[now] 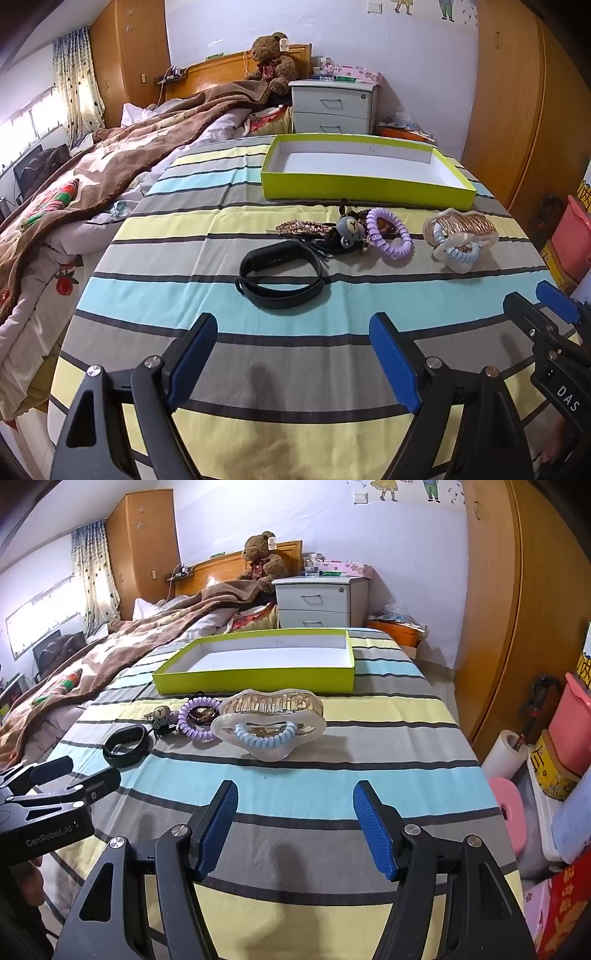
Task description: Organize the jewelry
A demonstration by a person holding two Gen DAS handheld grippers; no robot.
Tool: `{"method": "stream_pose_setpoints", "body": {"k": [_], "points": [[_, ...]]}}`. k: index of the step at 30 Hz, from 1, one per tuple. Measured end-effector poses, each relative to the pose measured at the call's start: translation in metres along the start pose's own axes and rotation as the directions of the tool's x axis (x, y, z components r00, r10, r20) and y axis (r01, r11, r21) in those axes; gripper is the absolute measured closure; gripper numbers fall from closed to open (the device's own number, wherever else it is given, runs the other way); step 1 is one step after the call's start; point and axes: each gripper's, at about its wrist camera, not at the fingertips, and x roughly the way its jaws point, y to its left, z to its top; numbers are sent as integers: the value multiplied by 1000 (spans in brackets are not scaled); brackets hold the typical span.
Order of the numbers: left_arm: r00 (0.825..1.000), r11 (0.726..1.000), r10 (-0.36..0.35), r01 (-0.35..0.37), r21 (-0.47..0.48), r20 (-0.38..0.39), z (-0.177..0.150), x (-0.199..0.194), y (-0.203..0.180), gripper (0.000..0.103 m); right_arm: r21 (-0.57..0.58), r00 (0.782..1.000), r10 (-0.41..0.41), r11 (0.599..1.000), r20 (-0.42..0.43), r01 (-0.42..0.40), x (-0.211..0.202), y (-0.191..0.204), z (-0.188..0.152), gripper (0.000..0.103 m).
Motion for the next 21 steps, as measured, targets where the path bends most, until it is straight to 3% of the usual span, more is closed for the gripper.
{"method": "stream_pose_setpoints", "body": {"k": [12,14,21], "points": [[1000,1000,7,-7,5,23,-23,-16,-7,17,4,1000,1,1000,1,-1,3,1,-1,38],[1000,1000,10,-10,-4,-17,-2,0,1,17,5,1000,1,1000,-1,-1,4,0,-1,38],[1000,1000,11,-11,-3,-20,-1,-1,2,17,4,1000,2,1000,3,-2,0,2,0,38]]}}
